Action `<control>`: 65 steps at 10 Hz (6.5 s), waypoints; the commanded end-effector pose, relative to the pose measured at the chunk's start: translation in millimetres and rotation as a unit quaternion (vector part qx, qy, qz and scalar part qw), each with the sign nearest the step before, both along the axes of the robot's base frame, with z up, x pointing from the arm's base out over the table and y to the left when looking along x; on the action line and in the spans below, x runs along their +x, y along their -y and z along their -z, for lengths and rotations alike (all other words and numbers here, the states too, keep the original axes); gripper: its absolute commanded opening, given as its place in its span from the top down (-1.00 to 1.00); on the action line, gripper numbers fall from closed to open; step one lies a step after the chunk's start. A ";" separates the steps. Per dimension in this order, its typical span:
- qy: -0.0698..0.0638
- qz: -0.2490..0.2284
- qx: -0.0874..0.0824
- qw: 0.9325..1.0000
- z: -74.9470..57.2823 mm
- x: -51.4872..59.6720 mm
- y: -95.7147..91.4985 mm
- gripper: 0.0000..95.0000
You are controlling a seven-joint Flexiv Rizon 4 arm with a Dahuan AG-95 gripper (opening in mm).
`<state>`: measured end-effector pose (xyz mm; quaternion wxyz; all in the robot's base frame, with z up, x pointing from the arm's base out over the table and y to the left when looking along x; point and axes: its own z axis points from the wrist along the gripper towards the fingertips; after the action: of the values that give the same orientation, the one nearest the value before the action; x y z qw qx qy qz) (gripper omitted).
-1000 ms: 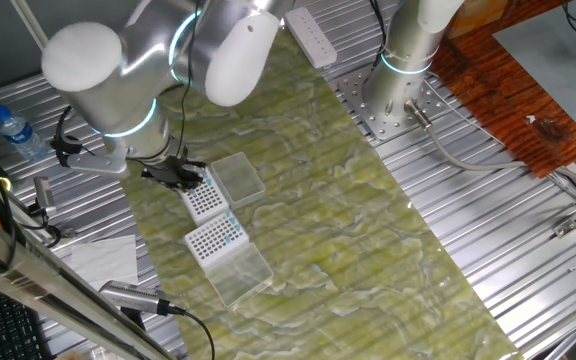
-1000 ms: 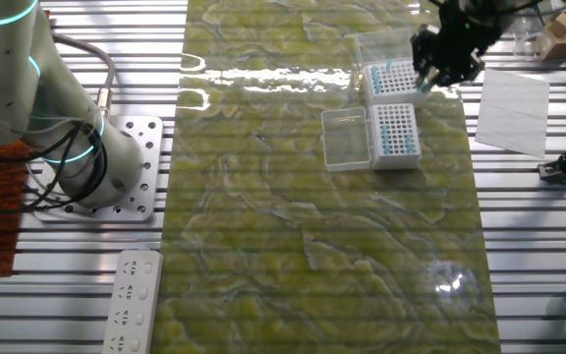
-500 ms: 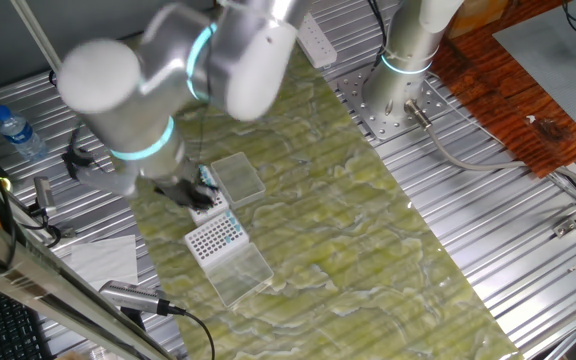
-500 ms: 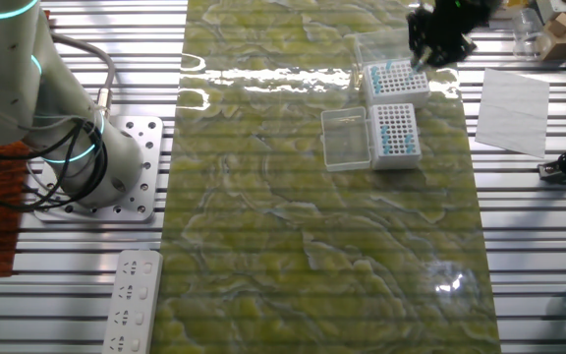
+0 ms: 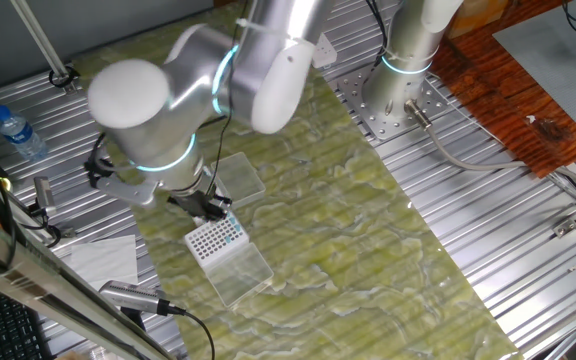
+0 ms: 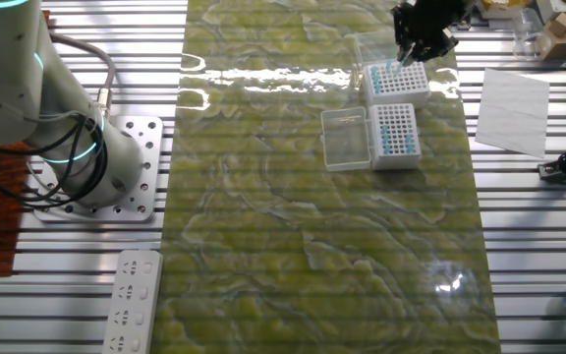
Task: Transfer all medium pipette tips from one holder to another
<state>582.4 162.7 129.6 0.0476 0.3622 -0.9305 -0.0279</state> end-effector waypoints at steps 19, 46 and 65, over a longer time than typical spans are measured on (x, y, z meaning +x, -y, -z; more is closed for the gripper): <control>0.015 0.008 -0.002 1.000 15.6 -1.0 -18.3 1.00; 0.069 -0.181 0.002 0.981 50.4 -38.4 106.0 0.60; 0.076 -0.194 0.002 0.978 53.6 -32.3 110.3 1.00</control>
<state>550.3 52.4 75.9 -0.0197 0.5367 -0.8435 0.0078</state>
